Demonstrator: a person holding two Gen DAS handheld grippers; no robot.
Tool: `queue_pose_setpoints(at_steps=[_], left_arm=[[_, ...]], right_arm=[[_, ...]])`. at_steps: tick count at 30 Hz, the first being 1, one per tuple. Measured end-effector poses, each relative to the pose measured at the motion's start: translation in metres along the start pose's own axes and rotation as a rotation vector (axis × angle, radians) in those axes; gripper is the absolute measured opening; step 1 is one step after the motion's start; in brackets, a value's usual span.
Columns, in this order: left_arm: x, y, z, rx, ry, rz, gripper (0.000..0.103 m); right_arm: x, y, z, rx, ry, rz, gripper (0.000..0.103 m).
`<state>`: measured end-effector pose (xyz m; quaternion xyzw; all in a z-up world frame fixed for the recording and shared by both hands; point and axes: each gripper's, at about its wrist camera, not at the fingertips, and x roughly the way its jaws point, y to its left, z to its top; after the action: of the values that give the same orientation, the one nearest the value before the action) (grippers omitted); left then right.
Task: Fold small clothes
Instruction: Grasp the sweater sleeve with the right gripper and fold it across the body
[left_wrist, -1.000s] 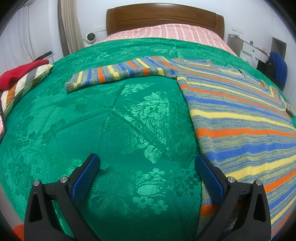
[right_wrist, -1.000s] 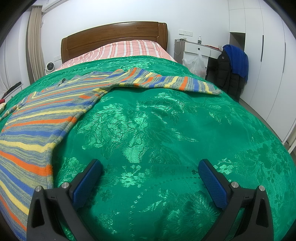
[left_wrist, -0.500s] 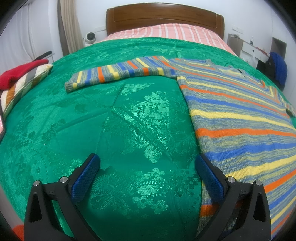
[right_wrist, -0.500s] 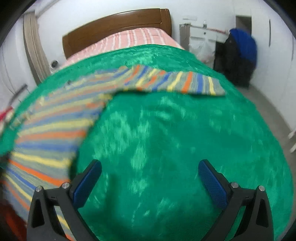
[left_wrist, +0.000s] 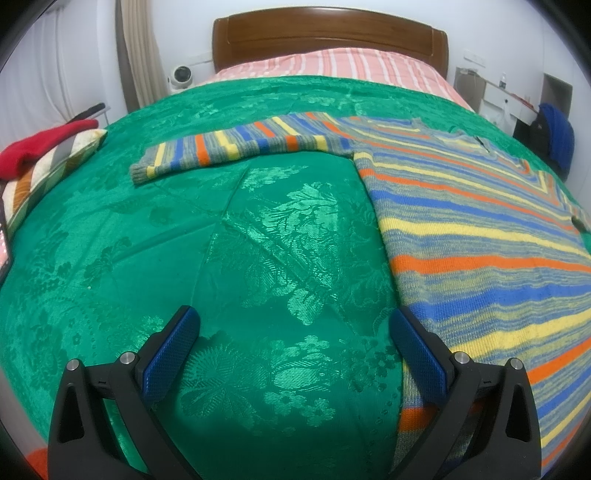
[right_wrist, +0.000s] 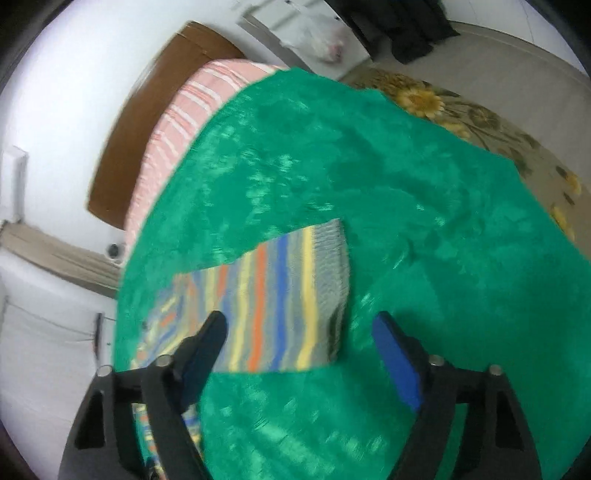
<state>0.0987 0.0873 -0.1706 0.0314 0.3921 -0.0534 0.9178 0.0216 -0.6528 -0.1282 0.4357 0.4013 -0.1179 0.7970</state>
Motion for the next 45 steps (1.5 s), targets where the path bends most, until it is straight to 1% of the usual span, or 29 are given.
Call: queue_pose_setpoints(at_steps=[1, 2, 4, 5, 6, 7, 9, 11, 12, 14, 15, 16, 18, 20, 23, 24, 25, 26, 27, 28, 29, 31, 32, 33, 34, 35, 37, 39, 45], left_arm=[[0.000, 0.000, 0.000, 0.000, -0.001, 0.000, 0.103], [0.000, 0.000, 0.000, 0.000, -0.001, 0.000, 0.103], [0.000, 0.000, -0.001, 0.000, -0.003, 0.002, 0.103], [0.000, -0.001, -0.001, 0.001, -0.003, 0.002, 0.103], [0.000, -0.001, -0.001, 0.000, -0.003, 0.002, 0.103], [0.000, 0.000, -0.001, 0.000, -0.003, 0.001, 0.103], [0.000, -0.001, -0.001, 0.000, -0.003, 0.002, 0.103], [0.000, -0.001, -0.001, 0.000, -0.003, 0.002, 0.103], [0.000, -0.001, -0.001, 0.000, -0.003, 0.002, 0.103], [0.000, -0.001, 0.000, 0.000, -0.001, 0.003, 0.103], [0.000, -0.001, 0.000, 0.000, 0.001, 0.002, 0.103], [0.000, 0.000, 0.000, 0.000, 0.002, 0.001, 0.103], [-0.001, 0.000, 0.001, -0.002, 0.004, -0.001, 0.103], [-0.001, 0.000, 0.001, -0.001, 0.003, 0.000, 0.102], [-0.001, 0.000, 0.001, -0.002, 0.003, 0.000, 0.103], [-0.001, 0.000, 0.001, -0.002, 0.003, 0.000, 0.103], [-0.001, 0.000, 0.001, -0.002, 0.001, 0.000, 0.103], [-0.001, 0.000, 0.001, -0.002, 0.001, -0.001, 0.103], [-0.001, 0.000, 0.001, -0.002, 0.000, -0.002, 0.103], [-0.001, 0.000, 0.001, -0.002, 0.000, -0.002, 0.103], [-0.001, 0.000, 0.001, -0.002, 0.000, -0.003, 0.103], [-0.001, 0.000, 0.001, -0.002, 0.000, -0.002, 0.103], [-0.001, 0.000, 0.001, -0.002, 0.000, -0.002, 0.103], [-0.001, 0.000, 0.001, -0.001, 0.000, -0.001, 0.103], [-0.001, 0.000, 0.001, -0.002, 0.000, -0.002, 0.103], [-0.001, 0.000, 0.001, -0.002, 0.000, -0.002, 0.103], [-0.001, 0.000, 0.001, -0.001, -0.001, 0.000, 0.103], [-0.001, -0.001, 0.001, 0.000, -0.002, 0.001, 0.103], [-0.001, -0.002, 0.000, 0.000, -0.012, 0.006, 0.103]], right_arm=[[0.007, 0.000, 0.004, 0.004, 0.003, -0.018, 0.073], [0.015, -0.001, 0.008, 0.008, 0.011, -0.020, 0.068], [0.029, 0.000, 0.010, 0.015, 0.031, -0.012, 0.062], [0.034, 0.000, 0.008, 0.014, 0.039, -0.022, 0.050], [0.039, 0.001, 0.008, 0.012, 0.041, -0.048, 0.035], [0.041, 0.003, 0.008, 0.002, 0.041, -0.069, 0.005], [0.034, 0.018, 0.006, -0.029, 0.023, -0.072, 0.005], [0.021, 0.050, 0.003, -0.120, -0.017, -0.059, 0.005], [0.013, 0.082, 0.001, -0.201, -0.039, -0.037, 0.005], [0.004, 0.132, -0.009, -0.311, -0.051, 0.024, 0.005], [0.003, 0.169, -0.017, -0.380, -0.041, 0.079, 0.005], [0.004, 0.193, -0.025, -0.420, -0.027, 0.112, 0.005], [0.018, 0.249, -0.046, -0.516, 0.015, 0.179, 0.005], [0.046, 0.300, -0.073, -0.588, 0.068, 0.227, 0.005], [0.094, 0.345, -0.114, -0.654, 0.126, 0.236, 0.005], [0.107, 0.352, -0.127, -0.657, 0.143, 0.240, 0.006], [0.124, 0.357, -0.140, -0.653, 0.166, 0.240, 0.008], [0.140, 0.361, -0.151, -0.645, 0.186, 0.230, 0.020], [0.155, 0.362, -0.164, -0.640, 0.207, 0.211, 0.033], [0.165, 0.362, -0.177, -0.645, 0.219, 0.177, 0.061], [0.169, 0.363, -0.189, -0.672, 0.189, 0.112, 0.065], [0.159, 0.367, -0.209, -0.781, 0.083, -0.030, 0.067], [0.152, 0.368, -0.216, -0.823, 0.056, -0.072, 0.071], [0.138, 0.367, -0.230, -0.889, 0.005, -0.149, 0.075], [0.129, 0.366, -0.235, -0.915, -0.025, -0.188, 0.084], [0.114, 0.362, -0.241, -0.943, -0.065, -0.227, 0.089], [0.089, 0.354, -0.253, -0.994, -0.125, -0.268, 0.090], [0.071, 0.346, -0.263, -1.032, -0.161, -0.317, 0.090], [0.030, 0.328, -0.280, -1.057, -0.211, -0.418, 0.090]])
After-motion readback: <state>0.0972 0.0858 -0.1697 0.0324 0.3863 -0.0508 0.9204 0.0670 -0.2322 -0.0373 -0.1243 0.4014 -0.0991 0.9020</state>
